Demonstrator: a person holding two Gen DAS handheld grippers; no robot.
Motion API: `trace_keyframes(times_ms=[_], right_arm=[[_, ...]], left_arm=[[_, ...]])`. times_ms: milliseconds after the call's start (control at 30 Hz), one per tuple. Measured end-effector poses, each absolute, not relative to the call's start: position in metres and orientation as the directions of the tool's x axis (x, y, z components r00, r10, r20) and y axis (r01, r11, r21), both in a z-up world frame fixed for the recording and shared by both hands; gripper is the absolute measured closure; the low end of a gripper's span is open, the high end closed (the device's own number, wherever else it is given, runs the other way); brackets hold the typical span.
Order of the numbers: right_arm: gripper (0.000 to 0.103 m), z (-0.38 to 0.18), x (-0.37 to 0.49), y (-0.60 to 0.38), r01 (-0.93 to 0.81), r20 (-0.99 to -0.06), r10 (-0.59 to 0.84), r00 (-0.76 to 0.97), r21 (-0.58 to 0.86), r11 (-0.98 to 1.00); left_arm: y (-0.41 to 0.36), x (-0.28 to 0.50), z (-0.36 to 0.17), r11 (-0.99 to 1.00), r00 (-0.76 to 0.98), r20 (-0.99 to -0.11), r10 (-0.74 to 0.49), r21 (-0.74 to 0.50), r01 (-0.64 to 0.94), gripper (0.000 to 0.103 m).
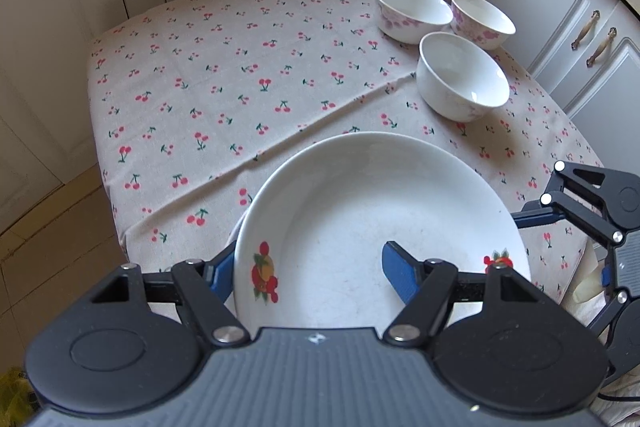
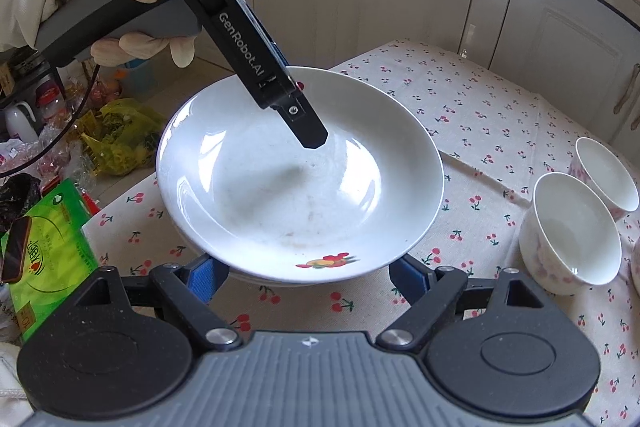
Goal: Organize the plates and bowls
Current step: 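Lift the fruit-decal plate with the left gripper and lower it onto the plate stack, then open the left gripper and withdraw it from the plate stack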
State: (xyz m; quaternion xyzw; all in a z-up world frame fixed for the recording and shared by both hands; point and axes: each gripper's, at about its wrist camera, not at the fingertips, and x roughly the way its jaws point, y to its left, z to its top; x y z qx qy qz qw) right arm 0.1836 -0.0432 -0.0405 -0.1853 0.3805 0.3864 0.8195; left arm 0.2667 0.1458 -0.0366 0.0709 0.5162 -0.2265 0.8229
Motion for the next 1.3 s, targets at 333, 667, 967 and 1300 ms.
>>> trace_keyframes(times_ms=[333,667,967,1300], right_arm=[[0.013,-0.041,0.179,-0.04,-0.784,-0.784,0.479,0.395,-0.016,0.62],[0.013,-0.039,0.177,-0.038,-0.786,-0.795,0.462,0.392,-0.027,0.618],[0.013,-0.034,0.174,-0.039,-0.778,-0.801,0.457,0.386,-0.016,0.628],[0.013,-0.032,0.173,-0.039,-0.772,-0.802,0.457,0.385,-0.008,0.636]], left_arm=[[0.148,0.263,-0.05,0.89,0.34,-0.891,-0.303,-0.136,0.435,0.03],[0.146,0.265,-0.055,0.889,0.338,-0.893,-0.297,-0.129,0.44,0.03],[0.141,0.267,-0.056,0.888,0.324,-0.903,-0.281,-0.117,0.445,0.026],[0.127,0.272,-0.056,0.89,0.298,-0.93,-0.215,-0.061,0.451,0.019]])
